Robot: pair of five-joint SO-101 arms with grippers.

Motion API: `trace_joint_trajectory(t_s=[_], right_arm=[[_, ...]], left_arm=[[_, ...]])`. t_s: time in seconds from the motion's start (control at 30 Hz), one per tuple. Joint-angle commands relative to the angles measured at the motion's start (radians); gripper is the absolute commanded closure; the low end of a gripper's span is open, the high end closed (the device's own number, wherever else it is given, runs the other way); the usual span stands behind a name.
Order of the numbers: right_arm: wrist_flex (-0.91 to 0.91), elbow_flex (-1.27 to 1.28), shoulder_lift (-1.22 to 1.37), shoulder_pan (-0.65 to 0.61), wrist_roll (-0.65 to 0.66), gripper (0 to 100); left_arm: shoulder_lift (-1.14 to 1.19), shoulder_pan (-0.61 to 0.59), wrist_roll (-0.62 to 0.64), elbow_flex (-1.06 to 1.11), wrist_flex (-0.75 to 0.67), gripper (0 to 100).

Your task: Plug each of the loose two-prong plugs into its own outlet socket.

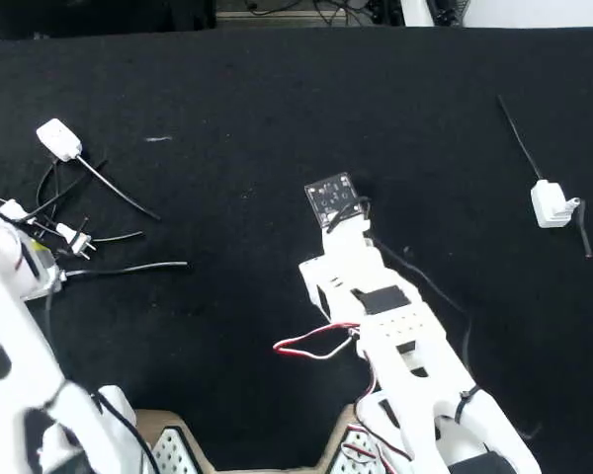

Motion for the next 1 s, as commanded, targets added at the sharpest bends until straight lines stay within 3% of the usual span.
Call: trace_joint_trajectory(t_s=[0.0, 0.13, 0.4, 0.53, 0.8, 0.97], right_arm=[[-0.029, -0.004, -0.015, -0.014, 0.002, 80.0], [-0.029, -0.002, -0.015, -0.014, 0.002, 80.0], [-0.031, -0.002, -0.013, -0.014, 0.002, 80.0], [-0.031, -0.002, -0.013, -0.014, 0.002, 80.0], [-0.031, -0.002, -0.013, -0.014, 0.002, 80.0], [-0.031, -0.002, -0.013, -0.014, 0.002, 80.0]], left_arm=[[0.172, -0.008, -0.012, -0.12, 0.017, 71], [0.302, -0.008, -0.014, -0.154, -0.021, 67], [0.555, -0.079, -0.021, -0.22, -0.308, 68], [0.687, -0.107, -0.043, -0.274, -0.313, 68], [0.858, -0.136, 0.265, -0.305, -0.201, 68], [0.878, -0.131, 0.361, -0.309, -0.138, 68]])
